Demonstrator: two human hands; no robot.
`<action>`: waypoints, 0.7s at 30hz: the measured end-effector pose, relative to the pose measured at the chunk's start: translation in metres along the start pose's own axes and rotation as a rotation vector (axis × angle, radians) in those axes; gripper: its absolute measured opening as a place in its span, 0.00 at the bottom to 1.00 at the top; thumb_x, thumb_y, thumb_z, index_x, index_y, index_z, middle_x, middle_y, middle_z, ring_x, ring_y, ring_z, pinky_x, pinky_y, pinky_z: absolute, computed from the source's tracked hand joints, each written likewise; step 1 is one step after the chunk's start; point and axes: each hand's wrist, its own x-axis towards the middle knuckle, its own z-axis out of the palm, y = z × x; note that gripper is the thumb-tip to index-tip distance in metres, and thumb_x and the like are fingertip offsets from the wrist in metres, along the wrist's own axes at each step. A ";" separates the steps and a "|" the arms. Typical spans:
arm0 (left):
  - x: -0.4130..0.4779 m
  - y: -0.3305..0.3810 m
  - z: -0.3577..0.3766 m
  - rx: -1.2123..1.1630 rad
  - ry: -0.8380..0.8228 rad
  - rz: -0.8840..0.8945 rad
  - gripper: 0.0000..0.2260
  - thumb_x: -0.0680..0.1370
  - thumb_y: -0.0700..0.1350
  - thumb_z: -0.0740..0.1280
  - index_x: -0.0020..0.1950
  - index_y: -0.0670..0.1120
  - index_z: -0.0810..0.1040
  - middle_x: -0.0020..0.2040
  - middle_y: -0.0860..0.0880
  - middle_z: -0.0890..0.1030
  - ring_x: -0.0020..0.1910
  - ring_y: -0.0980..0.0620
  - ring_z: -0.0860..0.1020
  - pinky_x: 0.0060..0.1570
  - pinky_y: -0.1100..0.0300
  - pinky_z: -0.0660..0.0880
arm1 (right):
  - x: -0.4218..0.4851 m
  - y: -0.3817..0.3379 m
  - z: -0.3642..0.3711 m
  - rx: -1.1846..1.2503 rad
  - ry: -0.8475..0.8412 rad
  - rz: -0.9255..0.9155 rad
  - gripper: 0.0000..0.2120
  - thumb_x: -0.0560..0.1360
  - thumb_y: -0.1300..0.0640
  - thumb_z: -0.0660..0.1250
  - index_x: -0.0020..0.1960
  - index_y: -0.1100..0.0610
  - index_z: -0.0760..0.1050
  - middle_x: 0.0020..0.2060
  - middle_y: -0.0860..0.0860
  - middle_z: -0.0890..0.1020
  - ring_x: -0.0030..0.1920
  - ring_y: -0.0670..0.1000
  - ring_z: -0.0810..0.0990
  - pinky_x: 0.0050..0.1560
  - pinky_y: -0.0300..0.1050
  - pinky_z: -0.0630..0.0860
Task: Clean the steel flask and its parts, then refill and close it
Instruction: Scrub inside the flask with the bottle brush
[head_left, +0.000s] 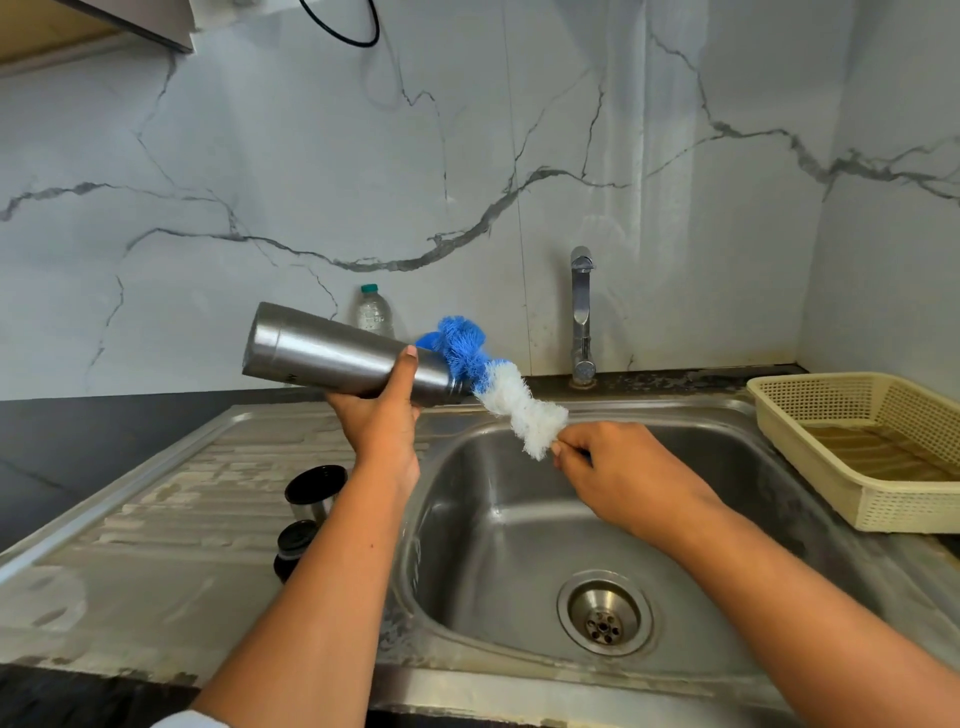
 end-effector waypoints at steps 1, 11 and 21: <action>0.000 -0.001 0.001 0.005 0.002 0.004 0.38 0.72 0.43 0.80 0.77 0.54 0.65 0.62 0.57 0.80 0.58 0.59 0.81 0.61 0.45 0.80 | 0.001 -0.001 0.001 -0.003 -0.002 0.009 0.17 0.84 0.51 0.59 0.37 0.51 0.74 0.35 0.49 0.79 0.32 0.49 0.74 0.31 0.43 0.69; 0.006 0.003 -0.002 -0.031 0.020 -0.069 0.29 0.73 0.46 0.80 0.69 0.53 0.70 0.63 0.54 0.80 0.61 0.53 0.81 0.55 0.44 0.83 | 0.000 0.004 -0.007 -0.015 0.019 0.052 0.15 0.84 0.50 0.58 0.44 0.51 0.79 0.36 0.48 0.80 0.32 0.48 0.75 0.33 0.44 0.71; 0.011 0.007 -0.005 -0.127 -0.002 -0.131 0.26 0.74 0.49 0.79 0.67 0.53 0.71 0.64 0.50 0.82 0.60 0.48 0.82 0.55 0.46 0.83 | -0.001 0.004 -0.004 0.069 -0.007 0.060 0.14 0.84 0.50 0.59 0.45 0.51 0.80 0.34 0.47 0.79 0.29 0.46 0.73 0.30 0.42 0.69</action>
